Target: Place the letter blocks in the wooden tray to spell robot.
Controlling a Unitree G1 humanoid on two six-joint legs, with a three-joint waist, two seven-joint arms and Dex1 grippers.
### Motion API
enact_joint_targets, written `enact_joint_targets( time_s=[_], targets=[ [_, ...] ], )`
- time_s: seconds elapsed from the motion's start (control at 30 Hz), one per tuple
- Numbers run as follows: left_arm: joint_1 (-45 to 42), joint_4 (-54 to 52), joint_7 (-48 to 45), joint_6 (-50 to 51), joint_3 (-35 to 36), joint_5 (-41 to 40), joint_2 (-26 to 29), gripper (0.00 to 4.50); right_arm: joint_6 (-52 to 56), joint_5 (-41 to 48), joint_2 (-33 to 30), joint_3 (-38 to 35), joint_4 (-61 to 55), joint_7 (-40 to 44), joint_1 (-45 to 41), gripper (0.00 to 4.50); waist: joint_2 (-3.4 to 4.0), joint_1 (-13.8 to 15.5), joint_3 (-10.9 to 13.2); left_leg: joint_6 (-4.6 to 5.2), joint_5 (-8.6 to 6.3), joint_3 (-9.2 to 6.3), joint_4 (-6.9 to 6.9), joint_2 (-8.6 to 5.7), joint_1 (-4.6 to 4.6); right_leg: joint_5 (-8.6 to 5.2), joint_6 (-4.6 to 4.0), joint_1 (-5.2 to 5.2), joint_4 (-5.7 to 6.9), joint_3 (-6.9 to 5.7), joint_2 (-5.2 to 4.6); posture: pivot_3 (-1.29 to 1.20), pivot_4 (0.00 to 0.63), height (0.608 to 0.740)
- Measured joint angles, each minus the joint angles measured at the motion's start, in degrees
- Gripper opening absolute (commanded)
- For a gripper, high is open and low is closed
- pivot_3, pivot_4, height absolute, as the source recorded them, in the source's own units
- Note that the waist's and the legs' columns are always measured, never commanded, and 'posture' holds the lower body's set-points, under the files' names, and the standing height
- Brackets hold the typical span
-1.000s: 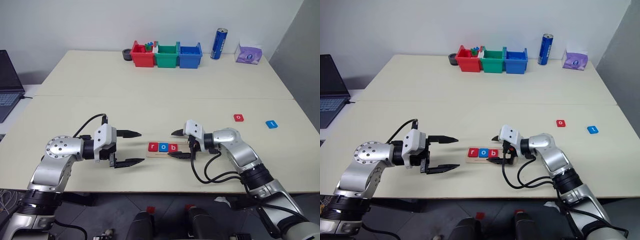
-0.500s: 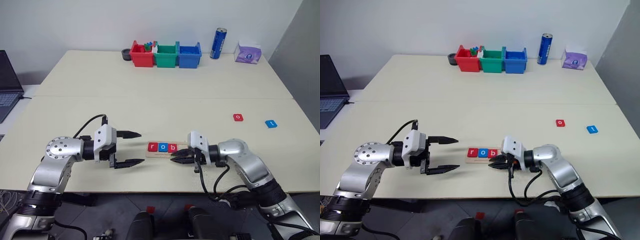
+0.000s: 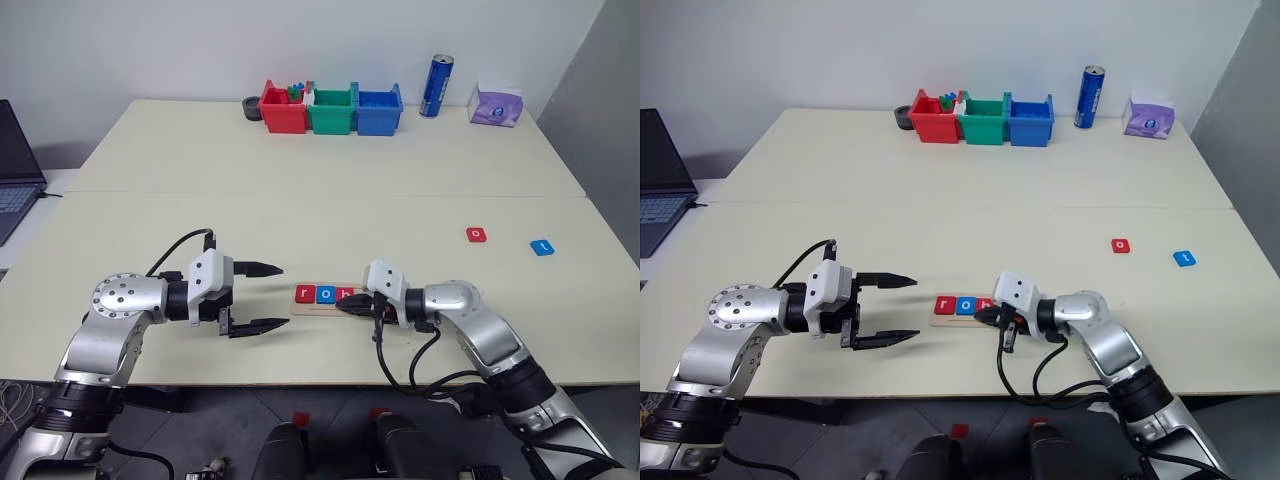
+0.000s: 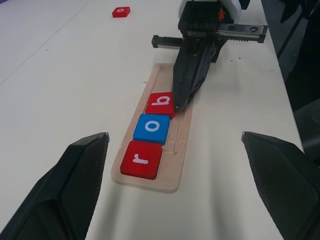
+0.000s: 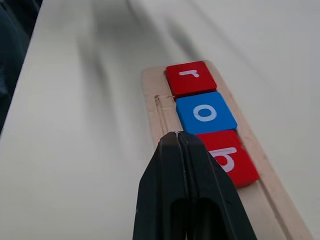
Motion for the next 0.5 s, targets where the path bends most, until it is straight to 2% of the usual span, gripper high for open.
enact_joint_targets(
  time_s=[0.37, 0.5],
  targets=[
    [0.35, -0.07, 0.12, 0.05, 0.00, 0.00, 0.02, 4.50, -1.83, -1.04, 0.70, 0.08, 2.63, -0.59, -1.58, 0.05, 0.00, 0.01, 0.00, 0.00, 0.00, -0.01, 0.02, 0.00, -0.20, 0.01, -0.01, -0.19, 0.03, -0.01, 0.00, 0.00, 0.150, 0.740],
    [0.36, -0.19, 0.16, 0.08, 0.00, 0.00, 0.02, 4.50, 0.75, 1.62, -0.29, -0.23, -0.38, 1.52, -1.55, 0.05, 0.00, 0.02, 0.00, 0.00, 0.00, -0.02, 0.03, 0.01, -0.23, 0.02, -0.01, -0.21, 0.03, -0.01, 0.00, 0.00, 0.150, 0.740]
  ],
)
